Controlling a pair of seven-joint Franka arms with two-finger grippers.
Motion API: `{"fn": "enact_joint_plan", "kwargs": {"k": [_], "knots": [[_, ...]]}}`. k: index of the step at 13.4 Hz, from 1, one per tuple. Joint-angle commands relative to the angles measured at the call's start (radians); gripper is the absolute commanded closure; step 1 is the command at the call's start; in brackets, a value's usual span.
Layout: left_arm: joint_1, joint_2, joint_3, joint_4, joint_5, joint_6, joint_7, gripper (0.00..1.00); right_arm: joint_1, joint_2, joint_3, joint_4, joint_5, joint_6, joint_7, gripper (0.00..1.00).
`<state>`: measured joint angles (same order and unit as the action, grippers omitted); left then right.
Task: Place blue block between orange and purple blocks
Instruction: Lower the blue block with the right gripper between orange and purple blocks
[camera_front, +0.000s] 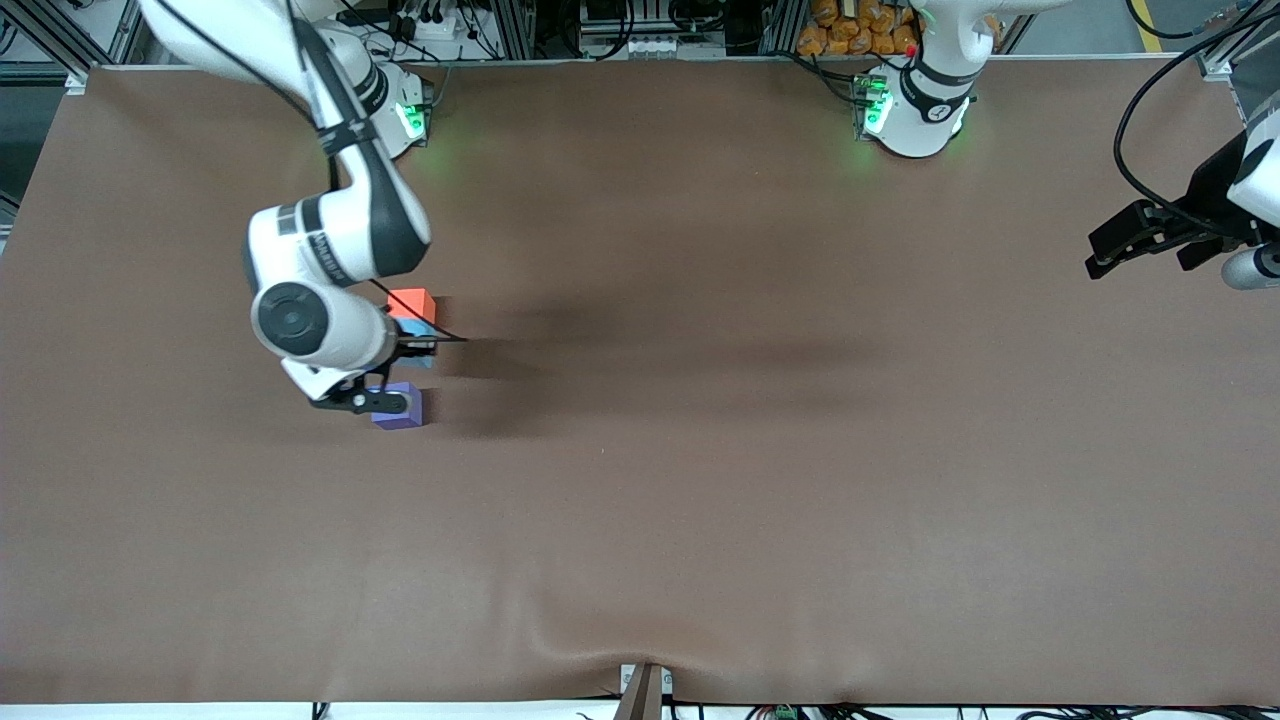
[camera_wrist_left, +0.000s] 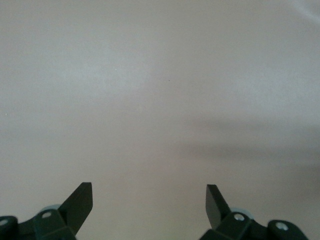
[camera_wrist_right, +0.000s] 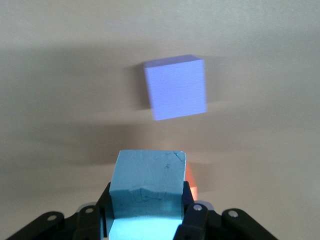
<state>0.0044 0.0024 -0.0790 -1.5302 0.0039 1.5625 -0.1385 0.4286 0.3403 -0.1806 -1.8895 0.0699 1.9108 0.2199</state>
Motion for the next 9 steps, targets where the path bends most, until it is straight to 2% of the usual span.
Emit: {"fn": "enact_joint_plan", "kwargs": {"k": [1,3,9], "knots": [[0.005,-0.015,-0.005,-0.011,-0.01,-0.019,0.04,0.0,-0.074,-0.008,0.02,-0.033,-0.007,0.014,-0.146,0.8],[0.006,-0.022,-0.051,-0.013,-0.004,-0.059,0.033,0.0,-0.077,0.022,0.02,-0.033,0.01,0.034,-0.159,0.8],[0.0,-0.012,-0.061,-0.01,-0.004,-0.053,0.045,0.0,-0.088,0.103,0.021,-0.033,0.088,0.074,-0.232,0.78]]}}
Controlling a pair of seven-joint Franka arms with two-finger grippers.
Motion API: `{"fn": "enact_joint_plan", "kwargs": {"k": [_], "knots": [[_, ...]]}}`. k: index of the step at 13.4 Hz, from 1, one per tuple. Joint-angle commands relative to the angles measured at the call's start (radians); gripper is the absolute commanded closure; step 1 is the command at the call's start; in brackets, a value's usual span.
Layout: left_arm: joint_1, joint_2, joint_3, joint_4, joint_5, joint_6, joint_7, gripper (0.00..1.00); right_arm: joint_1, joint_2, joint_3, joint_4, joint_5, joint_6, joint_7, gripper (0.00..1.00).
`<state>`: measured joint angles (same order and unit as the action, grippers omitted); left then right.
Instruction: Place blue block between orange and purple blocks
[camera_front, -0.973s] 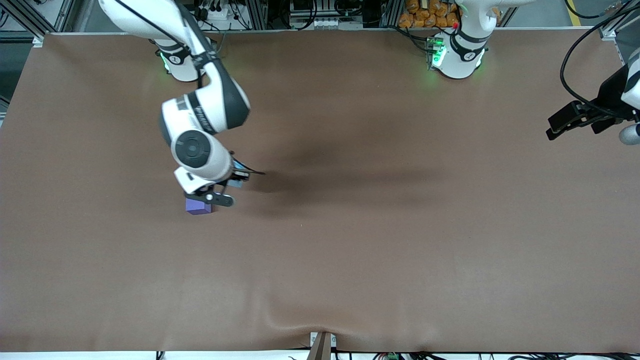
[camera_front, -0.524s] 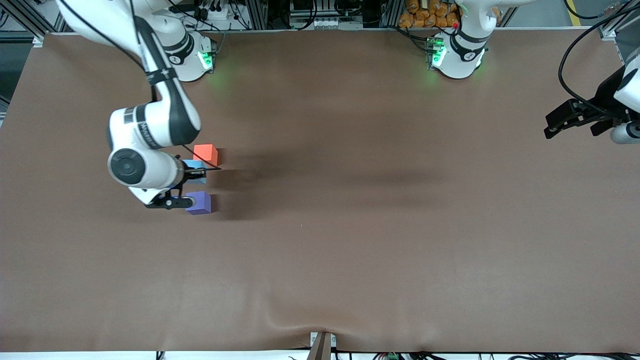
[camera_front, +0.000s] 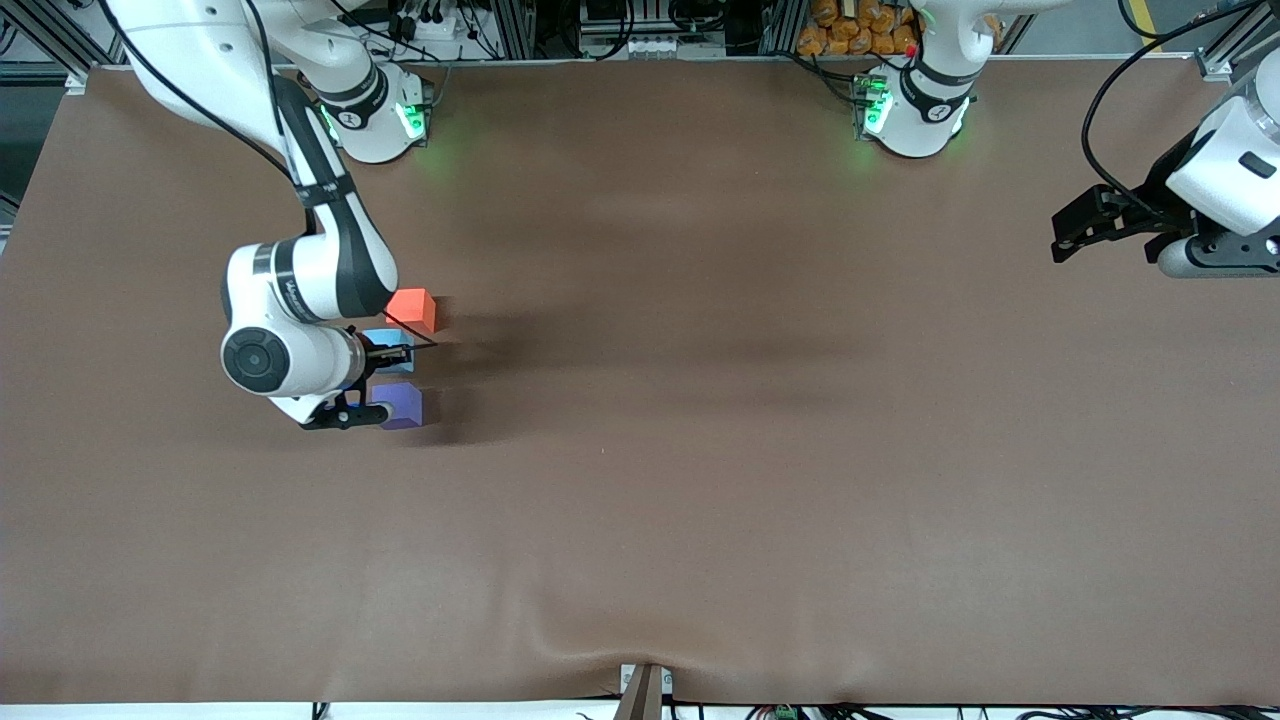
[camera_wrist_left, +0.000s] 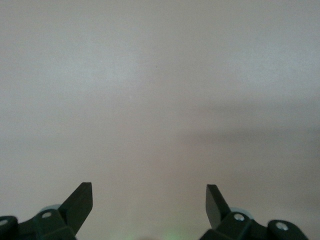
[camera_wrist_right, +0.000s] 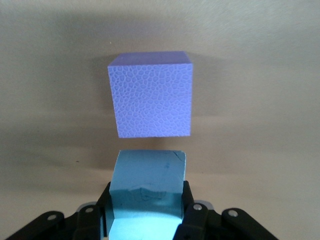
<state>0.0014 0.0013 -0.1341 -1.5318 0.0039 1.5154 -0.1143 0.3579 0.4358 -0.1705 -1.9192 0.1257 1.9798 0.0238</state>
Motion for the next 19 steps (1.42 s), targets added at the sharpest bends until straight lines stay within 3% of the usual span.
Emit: {"fn": "enact_joint_plan", "kwargs": {"k": [1,8,9,10,11,15,19], "knots": [[0.005,-0.011,-0.009,-0.008,-0.004,-0.004,0.022,0.0,-0.019,0.02,0.011,-0.003,0.032,0.005,-0.036,0.78],[0.011,-0.004,-0.025,-0.011,-0.004,-0.017,0.025,0.0,-0.02,0.081,0.009,-0.001,0.057,0.068,-0.031,0.69],[0.012,-0.003,-0.025,-0.008,-0.004,-0.012,0.025,0.0,-0.017,0.081,0.009,-0.001,0.057,0.068,-0.027,0.55],[0.012,-0.001,-0.025,-0.008,-0.005,-0.006,0.025,0.0,-0.017,0.078,0.009,-0.001,0.057,0.063,-0.024,0.19],[0.015,-0.001,-0.024,-0.008,-0.004,0.0,0.028,0.0,-0.02,0.069,0.009,0.0,0.057,0.059,-0.024,0.0],[0.019,-0.007,-0.013,-0.007,-0.008,-0.004,0.06,0.0,-0.049,-0.084,-0.004,0.02,0.054,-0.036,-0.025,0.0],[0.038,-0.004,-0.01,-0.005,-0.005,0.0,0.061,0.0,-0.181,-0.316,-0.027,0.071,0.01,-0.176,-0.039,0.0]]}}
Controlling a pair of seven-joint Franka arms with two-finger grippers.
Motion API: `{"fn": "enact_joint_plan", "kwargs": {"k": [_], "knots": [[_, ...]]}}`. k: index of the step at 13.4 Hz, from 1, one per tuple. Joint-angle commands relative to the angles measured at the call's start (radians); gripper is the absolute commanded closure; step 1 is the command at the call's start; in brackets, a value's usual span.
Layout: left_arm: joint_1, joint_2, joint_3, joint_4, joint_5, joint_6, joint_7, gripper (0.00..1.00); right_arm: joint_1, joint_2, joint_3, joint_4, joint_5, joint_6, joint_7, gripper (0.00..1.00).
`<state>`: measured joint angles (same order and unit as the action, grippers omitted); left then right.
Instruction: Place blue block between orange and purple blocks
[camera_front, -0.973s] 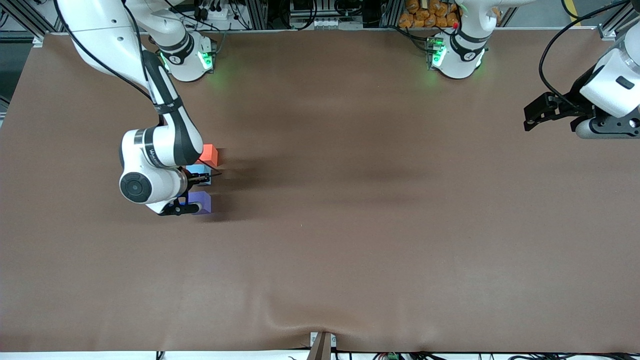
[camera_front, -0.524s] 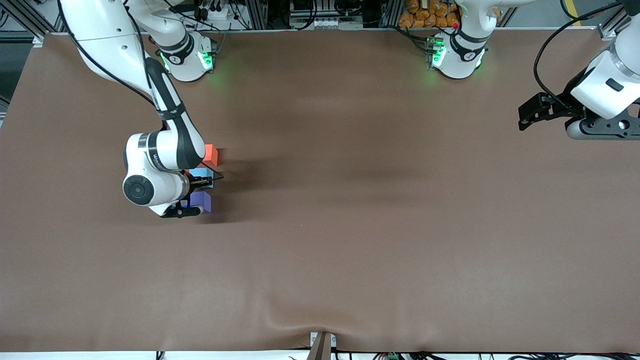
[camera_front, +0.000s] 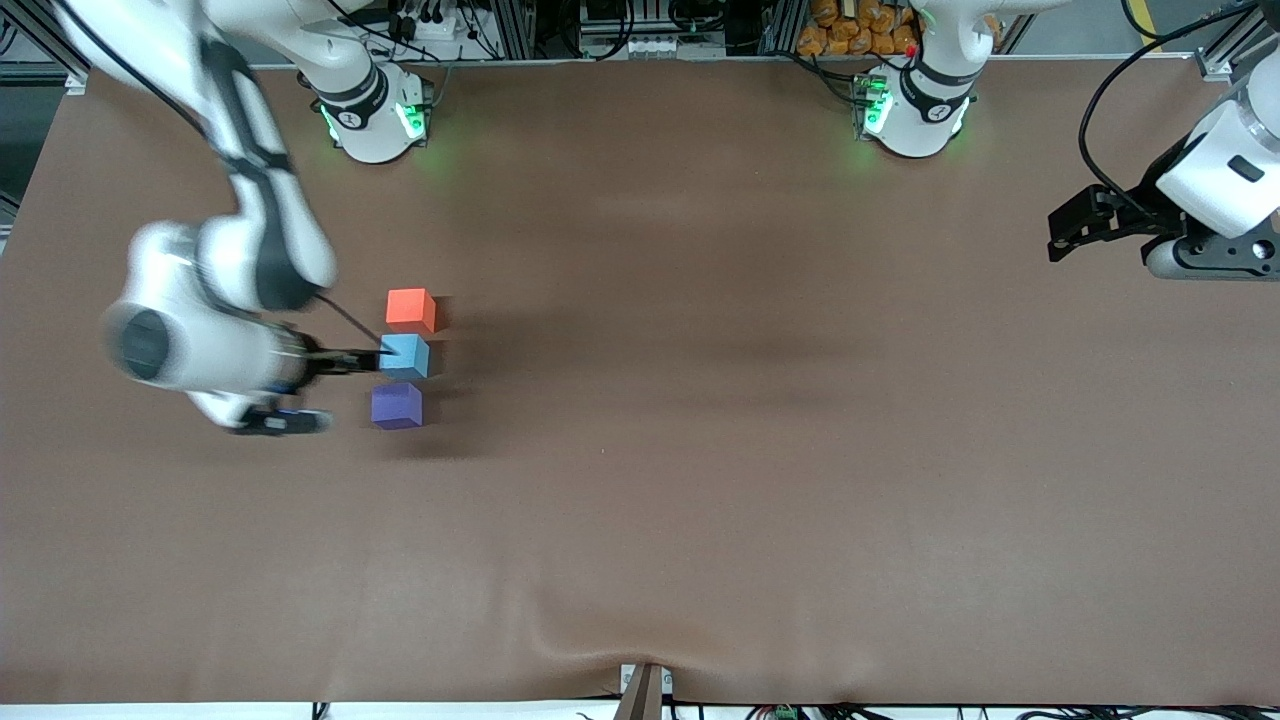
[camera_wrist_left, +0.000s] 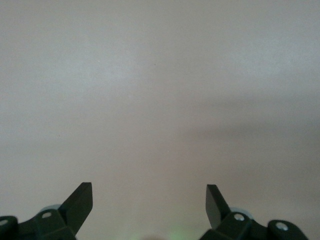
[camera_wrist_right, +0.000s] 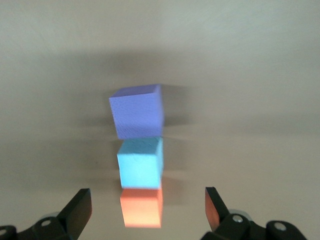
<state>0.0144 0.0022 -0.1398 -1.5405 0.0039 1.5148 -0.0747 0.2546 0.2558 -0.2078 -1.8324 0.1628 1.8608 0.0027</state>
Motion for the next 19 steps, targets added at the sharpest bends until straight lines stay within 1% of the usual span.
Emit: {"fn": "enact_joint_plan", "kwargs": {"k": [1,2,3,4,6,7,9,10,14,16,19], "knots": [[0.027,-0.004,-0.004,0.003,-0.005,0.001,0.021,0.0,-0.113,-0.197,0.016,-0.01,-0.061,-0.081,-0.017,0.0],[0.027,-0.002,-0.004,0.003,-0.005,0.002,0.021,0.0,-0.138,-0.243,0.021,0.004,-0.098,-0.107,-0.016,0.0],[0.027,0.004,-0.004,0.003,-0.005,0.005,0.021,0.0,-0.168,-0.265,0.024,0.045,-0.127,-0.159,-0.018,0.0],[0.027,0.004,-0.004,0.003,-0.005,0.005,0.021,0.0,-0.202,-0.264,0.031,0.115,-0.131,-0.225,-0.024,0.0],[0.027,0.004,-0.004,0.003,-0.005,0.005,0.021,0.0,-0.28,-0.254,0.092,0.264,-0.134,-0.371,-0.036,0.0],[0.027,0.004,-0.004,0.003,-0.005,0.005,0.021,0.0,-0.31,-0.254,0.129,0.294,-0.138,-0.396,-0.036,0.0],[0.029,0.002,-0.006,0.002,-0.005,0.005,0.021,0.0,-0.327,-0.266,0.182,0.298,-0.176,-0.407,-0.036,0.0],[0.029,0.001,-0.006,-0.001,-0.007,0.005,0.021,0.0,-0.333,-0.271,0.192,0.298,-0.195,-0.41,-0.043,0.0],[0.029,-0.001,-0.006,-0.001,-0.007,0.004,0.021,0.0,-0.338,-0.276,0.193,0.286,-0.193,-0.384,-0.076,0.0],[0.029,-0.001,-0.006,-0.001,-0.007,0.002,0.023,0.0,-0.334,-0.274,0.188,0.26,-0.186,-0.358,-0.085,0.0],[0.029,-0.001,-0.006,0.002,-0.009,0.002,0.021,0.0,-0.333,-0.273,0.186,0.259,-0.184,-0.362,-0.093,0.0]]}}
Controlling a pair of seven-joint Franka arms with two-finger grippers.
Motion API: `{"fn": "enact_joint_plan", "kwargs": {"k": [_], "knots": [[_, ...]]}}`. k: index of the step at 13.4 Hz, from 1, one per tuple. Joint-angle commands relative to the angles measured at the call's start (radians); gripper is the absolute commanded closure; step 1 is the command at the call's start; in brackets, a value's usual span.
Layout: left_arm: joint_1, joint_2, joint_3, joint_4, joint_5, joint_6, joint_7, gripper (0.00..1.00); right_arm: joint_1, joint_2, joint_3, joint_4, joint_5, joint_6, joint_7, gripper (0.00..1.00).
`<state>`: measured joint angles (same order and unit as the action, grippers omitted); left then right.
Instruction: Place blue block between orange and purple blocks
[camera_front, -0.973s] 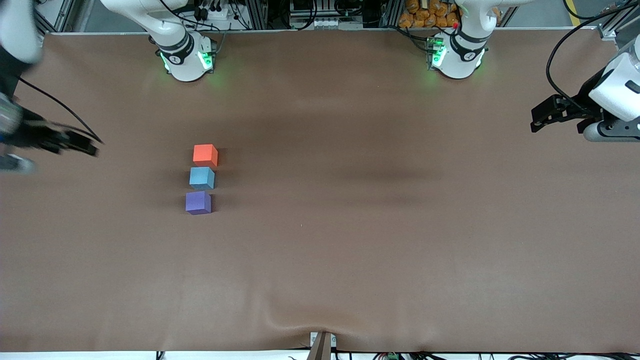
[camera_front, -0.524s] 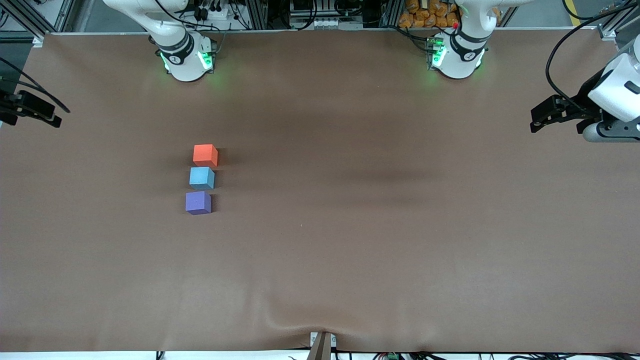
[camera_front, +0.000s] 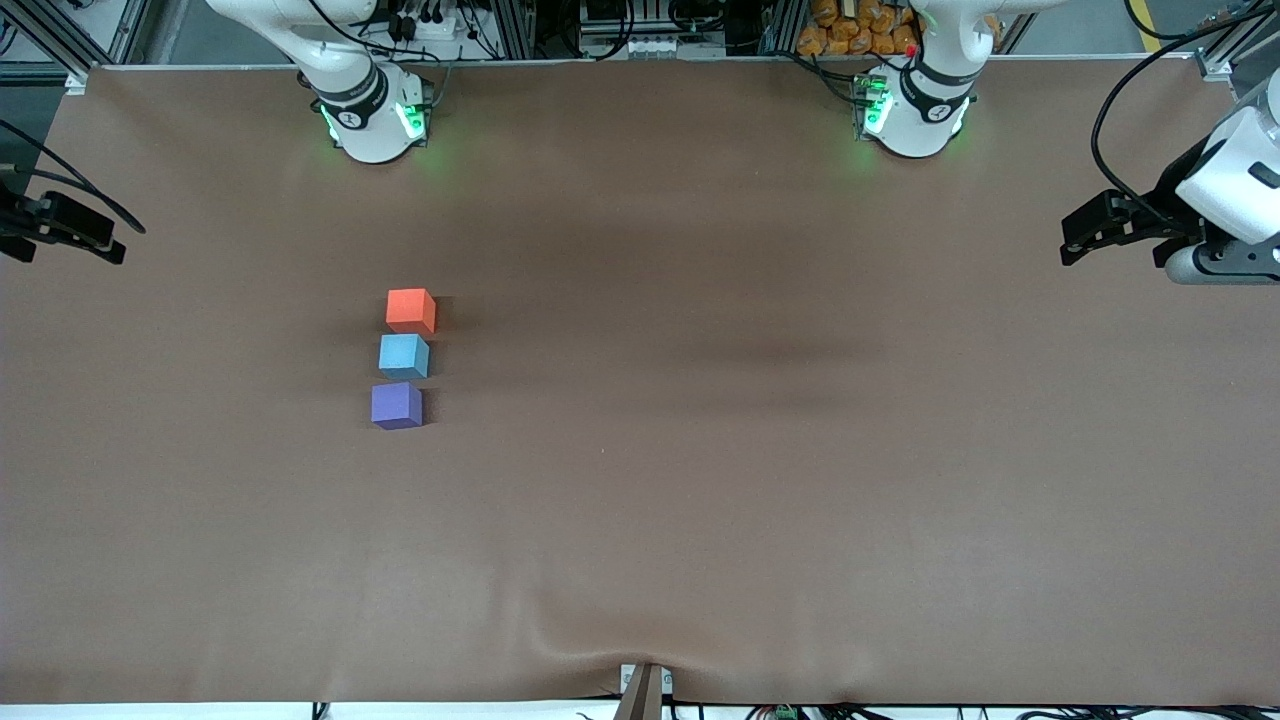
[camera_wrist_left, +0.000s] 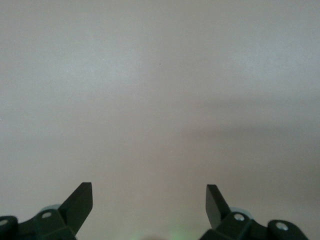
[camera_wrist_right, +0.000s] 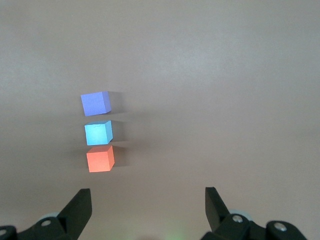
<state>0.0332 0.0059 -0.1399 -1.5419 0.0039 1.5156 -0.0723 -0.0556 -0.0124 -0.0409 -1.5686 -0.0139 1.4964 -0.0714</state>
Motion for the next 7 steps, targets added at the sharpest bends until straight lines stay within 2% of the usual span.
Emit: {"fn": "enact_joint_plan", "kwargs": {"k": [1,3,7], "knots": [[0.01,-0.003,-0.006,0.003,-0.01,0.002,0.02,0.0,-0.021,-0.004,0.013,-0.004,0.0,-0.002,-0.018,0.0],[0.01,-0.003,-0.006,0.005,-0.012,0.002,0.02,0.0,-0.021,-0.004,-0.002,0.004,0.029,-0.025,-0.018,0.0],[0.01,-0.001,-0.006,0.016,-0.004,0.002,0.02,0.0,-0.001,-0.006,-0.004,0.018,0.026,-0.039,-0.015,0.0]]}}
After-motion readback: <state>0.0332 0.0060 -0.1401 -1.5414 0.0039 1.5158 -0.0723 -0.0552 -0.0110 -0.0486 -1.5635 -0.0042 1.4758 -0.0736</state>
